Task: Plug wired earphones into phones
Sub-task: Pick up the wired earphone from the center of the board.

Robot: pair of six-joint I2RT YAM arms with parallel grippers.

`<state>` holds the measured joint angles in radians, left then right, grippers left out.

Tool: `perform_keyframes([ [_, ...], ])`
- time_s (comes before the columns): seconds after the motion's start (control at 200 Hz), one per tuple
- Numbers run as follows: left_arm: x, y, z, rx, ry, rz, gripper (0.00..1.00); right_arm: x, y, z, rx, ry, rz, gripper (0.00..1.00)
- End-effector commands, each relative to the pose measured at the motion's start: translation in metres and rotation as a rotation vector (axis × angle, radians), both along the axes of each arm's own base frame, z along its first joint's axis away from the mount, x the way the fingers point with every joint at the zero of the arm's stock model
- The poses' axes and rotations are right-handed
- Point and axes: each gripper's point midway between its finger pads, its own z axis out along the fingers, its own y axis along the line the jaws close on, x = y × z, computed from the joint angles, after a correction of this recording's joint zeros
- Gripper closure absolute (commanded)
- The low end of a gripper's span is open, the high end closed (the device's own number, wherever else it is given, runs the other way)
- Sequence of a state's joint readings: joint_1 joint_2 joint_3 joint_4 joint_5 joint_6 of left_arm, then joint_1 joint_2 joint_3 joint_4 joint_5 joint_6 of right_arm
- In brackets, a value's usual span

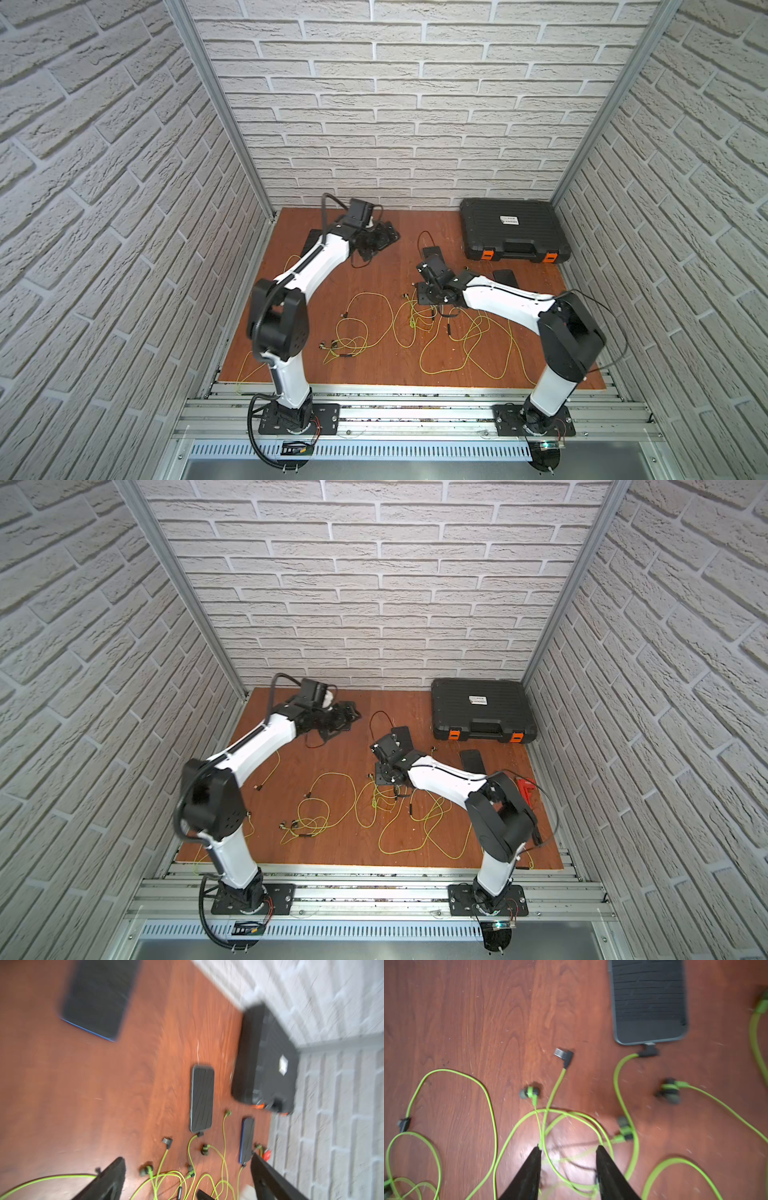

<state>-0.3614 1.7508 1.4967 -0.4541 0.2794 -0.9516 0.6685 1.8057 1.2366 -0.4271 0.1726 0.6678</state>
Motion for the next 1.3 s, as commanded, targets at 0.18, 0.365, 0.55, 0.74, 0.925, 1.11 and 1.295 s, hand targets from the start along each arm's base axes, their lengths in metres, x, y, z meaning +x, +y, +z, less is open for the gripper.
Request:
perform_keyframes([
  [0.18, -0.047, 0.057, -0.031, 0.04, 0.065, 0.09, 0.1, 0.035, 0.025, -0.028, -0.043, 0.003, -0.084, 0.58],
  [0.365, -0.057, 0.066, -0.038, 0.031, 0.069, 0.105, 0.1, 0.036, 0.022, -0.045, -0.09, 0.048, -0.107, 0.58],
  [0.55, -0.054, 0.064, -0.04, 0.019, 0.058, 0.101, 0.12, 0.032, 0.021, -0.065, -0.104, 0.079, -0.125, 0.67],
  [0.74, -0.05, 0.054, -0.037, -0.007, 0.039, 0.083, 0.17, 0.037, 0.025, -0.06, -0.112, 0.054, -0.075, 0.94],
  [0.925, -0.044, 0.021, -0.046, -0.179, 0.043, 0.049, 0.23, 0.046, 0.034, -0.028, -0.054, -0.013, 0.089, 0.94],
  [1.11, -0.043, -0.013, -0.051, -0.3, 0.033, -0.008, 0.34, 0.037, 0.033, 0.027, 0.037, -0.1, 0.194, 0.94],
  [1.295, -0.049, -0.038, -0.052, -0.282, 0.001, -0.084, 0.42, 0.025, 0.02, 0.04, 0.16, -0.033, 0.146, 0.94],
])
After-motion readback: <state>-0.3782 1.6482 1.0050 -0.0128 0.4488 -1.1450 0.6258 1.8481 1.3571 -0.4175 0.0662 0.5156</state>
